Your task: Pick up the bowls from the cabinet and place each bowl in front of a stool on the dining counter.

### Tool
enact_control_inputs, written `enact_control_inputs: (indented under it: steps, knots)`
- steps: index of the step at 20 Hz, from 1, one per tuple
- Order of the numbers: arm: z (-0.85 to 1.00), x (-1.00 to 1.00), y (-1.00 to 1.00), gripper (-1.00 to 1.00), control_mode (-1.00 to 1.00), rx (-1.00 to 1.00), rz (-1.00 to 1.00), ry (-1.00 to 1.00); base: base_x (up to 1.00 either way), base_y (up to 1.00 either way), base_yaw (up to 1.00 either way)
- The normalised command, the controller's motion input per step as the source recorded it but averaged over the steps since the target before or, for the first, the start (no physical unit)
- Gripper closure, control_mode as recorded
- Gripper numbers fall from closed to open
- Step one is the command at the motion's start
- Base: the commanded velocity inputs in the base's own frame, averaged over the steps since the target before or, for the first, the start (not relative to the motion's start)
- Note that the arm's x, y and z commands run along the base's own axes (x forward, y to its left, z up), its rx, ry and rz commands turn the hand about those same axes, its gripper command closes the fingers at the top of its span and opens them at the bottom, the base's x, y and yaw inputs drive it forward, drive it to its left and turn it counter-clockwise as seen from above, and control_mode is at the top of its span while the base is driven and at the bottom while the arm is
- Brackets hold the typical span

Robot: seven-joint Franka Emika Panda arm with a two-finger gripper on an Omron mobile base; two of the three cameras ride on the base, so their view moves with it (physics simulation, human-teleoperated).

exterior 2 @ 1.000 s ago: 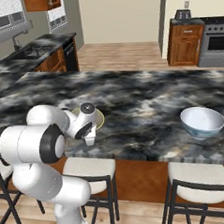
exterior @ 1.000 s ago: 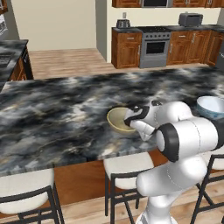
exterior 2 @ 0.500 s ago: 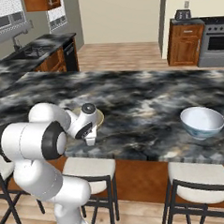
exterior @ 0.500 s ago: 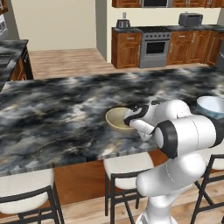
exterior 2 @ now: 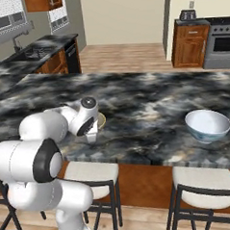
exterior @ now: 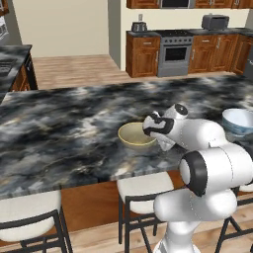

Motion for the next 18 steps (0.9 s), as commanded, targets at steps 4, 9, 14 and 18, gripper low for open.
enact_control_inputs:
  steps: [4, 9, 14, 18]
  knots:
    - [0.83, -0.40, -0.01, -1.00, -1.00, -0.01, 0.04, 0.00, 0.00, 0.00, 0.00]
    - [0.48, -1.00, -0.09, -1.00, -1.00, -0.04, 0.00, 0.00, 0.00, 0.00, 0.00]
    - [0.41, -1.00, -0.01, -1.00, -1.00, -0.03, 0.01, 0.03, 0.00, 0.00, 0.00]
    - [0.58, -0.99, 0.00, -1.00, -1.00, -0.01, 0.06, 0.09, 0.00, 0.00, 0.00]
